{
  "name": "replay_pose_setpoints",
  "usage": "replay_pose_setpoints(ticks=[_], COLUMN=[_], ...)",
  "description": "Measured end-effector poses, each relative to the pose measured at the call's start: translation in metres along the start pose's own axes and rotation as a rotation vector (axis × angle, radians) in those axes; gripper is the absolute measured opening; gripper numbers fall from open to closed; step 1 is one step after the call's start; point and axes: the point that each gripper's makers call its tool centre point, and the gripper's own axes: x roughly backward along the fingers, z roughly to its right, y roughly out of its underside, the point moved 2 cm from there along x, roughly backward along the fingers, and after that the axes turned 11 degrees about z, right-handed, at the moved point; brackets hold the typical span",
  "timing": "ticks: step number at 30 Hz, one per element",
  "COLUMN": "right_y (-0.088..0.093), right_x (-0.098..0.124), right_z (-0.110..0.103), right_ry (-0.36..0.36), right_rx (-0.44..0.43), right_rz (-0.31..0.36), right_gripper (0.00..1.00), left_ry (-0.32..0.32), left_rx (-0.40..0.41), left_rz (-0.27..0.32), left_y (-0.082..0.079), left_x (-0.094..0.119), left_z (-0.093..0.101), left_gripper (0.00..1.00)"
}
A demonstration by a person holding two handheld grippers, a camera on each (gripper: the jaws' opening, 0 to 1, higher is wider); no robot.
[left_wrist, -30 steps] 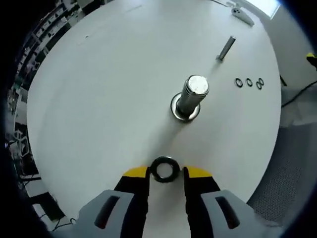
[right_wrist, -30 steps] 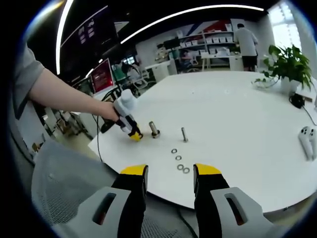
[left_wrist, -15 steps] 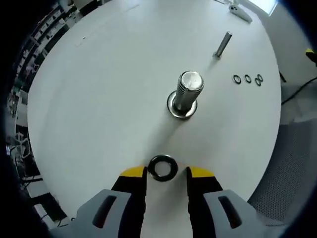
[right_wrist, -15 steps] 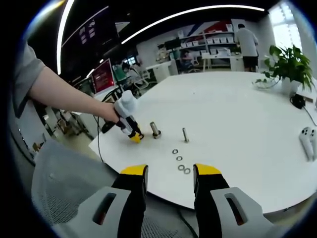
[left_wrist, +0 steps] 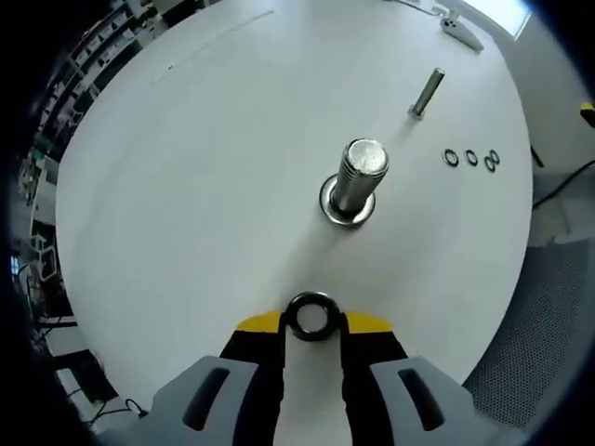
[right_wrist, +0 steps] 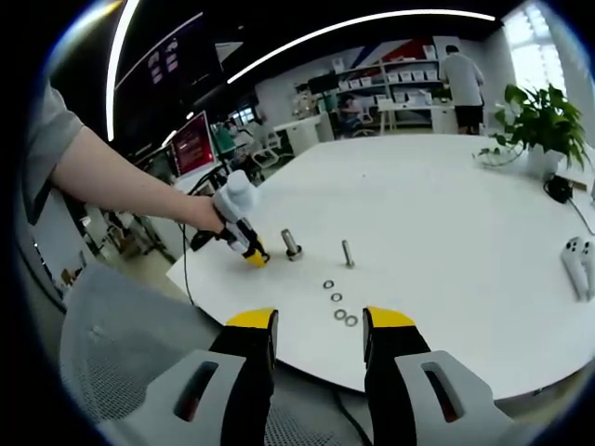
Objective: Place the washer onto the threaded stud by aligning its center hole with the stud, sliding it down to the base, and recovering from edge contact or off-axis alignment until the washer reaches the visible bottom stop.
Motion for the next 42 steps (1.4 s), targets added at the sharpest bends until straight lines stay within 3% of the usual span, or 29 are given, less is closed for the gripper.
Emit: replay_pose_setpoints(ticks=[6,23,32,42], right_y=[0.000,0.000,0.001,0.001], right_x=[0.000,0.000,-0.001,-0.001], right_z=[0.000,0.000,0.001,0.000], right_ry=[-0.001,0.002,0.001,-0.002], right_rx=[0.002,0.002,0.002,0.005], right_rz=[-0.002,-0.006,-0.008,-0.010], right_gripper=[0.39,0.38,0.38,0.38], left_ry=[-0.015,0.005,0.005,0.001], left_rx=[0.069,0.024,0.025,-0.015], left_rz=[0.047,0.075,0.169,0.233], left_y=[0.000,-0.008,-0.035,-0.062], left_x=[0.002,0.007,0.023,0.044], left_z=[-0.002,0.003,0.001,0.000], left_gripper=[0.19,0.19,0.19,0.19])
